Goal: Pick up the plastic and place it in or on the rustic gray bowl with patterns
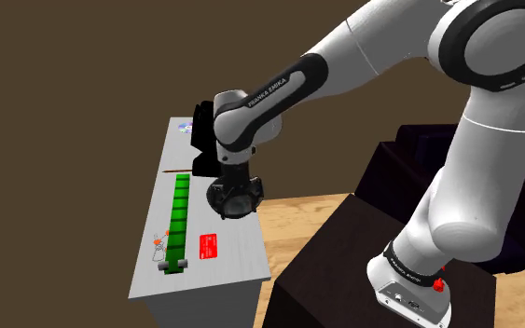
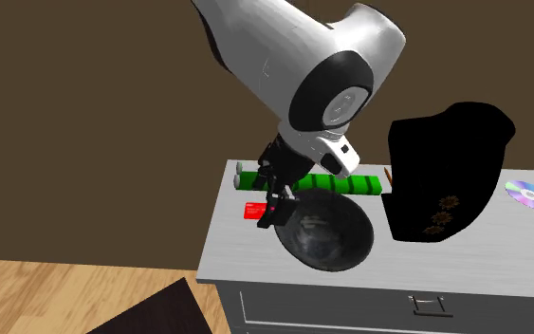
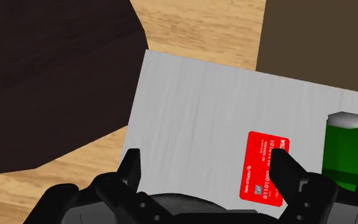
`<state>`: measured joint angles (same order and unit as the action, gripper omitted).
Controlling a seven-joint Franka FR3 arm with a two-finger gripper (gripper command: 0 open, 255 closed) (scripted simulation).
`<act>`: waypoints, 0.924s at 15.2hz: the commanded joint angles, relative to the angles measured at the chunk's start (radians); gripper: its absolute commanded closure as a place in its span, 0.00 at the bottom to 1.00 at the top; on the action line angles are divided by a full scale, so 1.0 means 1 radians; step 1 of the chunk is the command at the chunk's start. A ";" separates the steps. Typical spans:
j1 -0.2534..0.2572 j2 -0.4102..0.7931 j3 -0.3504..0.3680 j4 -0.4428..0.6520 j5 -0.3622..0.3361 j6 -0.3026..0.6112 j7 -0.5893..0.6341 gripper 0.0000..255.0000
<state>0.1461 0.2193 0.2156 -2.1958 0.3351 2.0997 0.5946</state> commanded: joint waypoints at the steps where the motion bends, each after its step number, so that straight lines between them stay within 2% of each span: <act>1: 0.010 0.080 0.006 0.050 0.022 0.018 0.032 0.00; 9: 0.052 0.401 0.022 0.302 0.098 0.051 0.143 0.00; 14: 0.066 0.437 0.028 0.296 0.110 0.096 0.141 0.00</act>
<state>0.2128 0.6476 0.2465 -1.8978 0.4443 2.1839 0.7392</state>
